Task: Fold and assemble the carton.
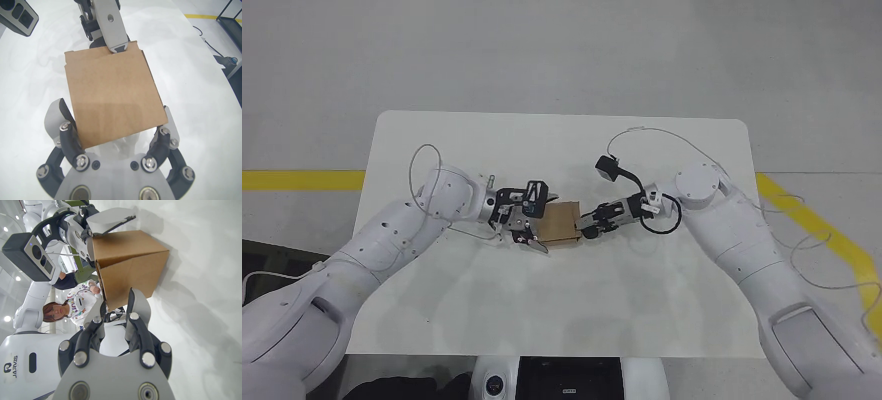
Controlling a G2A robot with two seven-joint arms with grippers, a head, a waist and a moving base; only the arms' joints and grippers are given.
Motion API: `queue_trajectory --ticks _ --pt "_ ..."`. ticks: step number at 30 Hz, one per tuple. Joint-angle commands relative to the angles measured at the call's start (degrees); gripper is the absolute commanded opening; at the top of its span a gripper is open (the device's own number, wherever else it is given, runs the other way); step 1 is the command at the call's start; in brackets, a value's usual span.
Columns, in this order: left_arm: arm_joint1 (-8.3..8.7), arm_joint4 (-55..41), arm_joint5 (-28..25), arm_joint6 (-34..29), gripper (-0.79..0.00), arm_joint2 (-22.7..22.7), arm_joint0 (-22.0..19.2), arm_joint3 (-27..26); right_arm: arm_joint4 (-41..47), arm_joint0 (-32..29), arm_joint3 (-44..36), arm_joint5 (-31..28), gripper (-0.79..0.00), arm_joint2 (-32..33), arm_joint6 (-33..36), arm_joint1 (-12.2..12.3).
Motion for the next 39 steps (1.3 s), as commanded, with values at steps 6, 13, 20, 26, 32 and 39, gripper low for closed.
queue_trajectory --ticks 6,13,20,26,32,39 --pt "0.03 0.14 0.0 0.0 0.0 -0.24 0.17 -0.11 -0.71 -1.28 -2.28 0.16 -0.563 1.92 -0.44 0.92" --pt "0.03 0.22 0.0 -0.2 0.0 -0.5 0.27 -0.12 -1.95 -2.48 -2.79 0.46 -0.723 3.79 -0.9 1.88" --pt "-0.13 0.17 0.0 -0.57 0.0 -0.57 0.44 -0.28 -2.71 -3.56 -4.22 1.0 -0.785 4.93 -1.5 2.49" --pt "-0.36 -0.09 0.0 -0.6 0.0 -0.67 0.49 -0.12 -3.1 -3.29 -5.32 1.52 -0.785 3.83 -2.44 2.01" --pt "-0.54 -0.13 0.0 -0.83 0.0 -0.64 0.41 0.08 -2.53 -2.51 -4.18 1.14 -0.785 2.39 -2.4 1.22" --pt "-0.73 0.1 0.0 -0.74 0.0 -0.56 0.35 0.16 -1.35 -1.69 -3.17 0.53 -0.785 1.3 -2.24 0.4"
